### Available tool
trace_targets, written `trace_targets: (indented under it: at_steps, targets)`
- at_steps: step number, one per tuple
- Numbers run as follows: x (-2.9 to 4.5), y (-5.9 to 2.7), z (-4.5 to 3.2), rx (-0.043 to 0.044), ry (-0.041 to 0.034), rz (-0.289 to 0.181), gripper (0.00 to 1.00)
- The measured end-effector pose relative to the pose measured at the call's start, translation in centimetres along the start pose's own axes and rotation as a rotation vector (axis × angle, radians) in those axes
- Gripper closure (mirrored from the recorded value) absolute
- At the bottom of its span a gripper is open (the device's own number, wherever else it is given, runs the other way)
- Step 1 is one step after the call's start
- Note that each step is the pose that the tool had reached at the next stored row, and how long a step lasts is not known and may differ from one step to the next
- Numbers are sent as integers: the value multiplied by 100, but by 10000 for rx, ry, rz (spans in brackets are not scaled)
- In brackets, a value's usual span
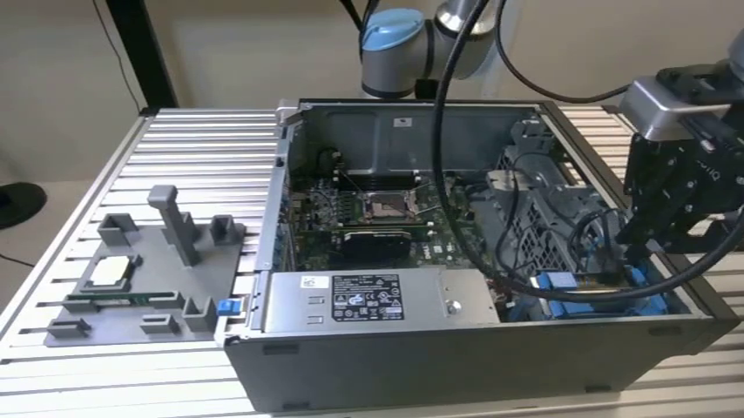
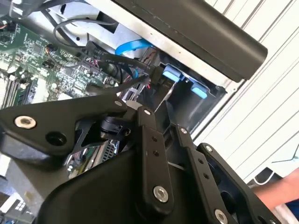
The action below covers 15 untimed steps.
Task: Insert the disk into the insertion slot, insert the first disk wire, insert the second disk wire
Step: 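Insert the first disk wire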
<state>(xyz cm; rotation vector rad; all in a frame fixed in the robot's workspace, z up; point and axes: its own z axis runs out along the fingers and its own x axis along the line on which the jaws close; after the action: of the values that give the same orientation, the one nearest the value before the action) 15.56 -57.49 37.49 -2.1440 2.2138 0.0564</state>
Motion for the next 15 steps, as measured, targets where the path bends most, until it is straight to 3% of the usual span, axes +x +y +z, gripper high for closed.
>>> trace_targets:
  at_steps: [2, 8, 13, 14, 15]
  targets:
    - [-6, -26, -23, -3, -5, 2, 100]
    - [-36, -252, -14, -89, 0, 8, 100]
    - [-42, -264, 9, -97, 1, 9, 100]
    - [-42, -264, 14, -97, 1, 8, 0]
    - [-42, -264, 21, -98, 0, 8, 0]
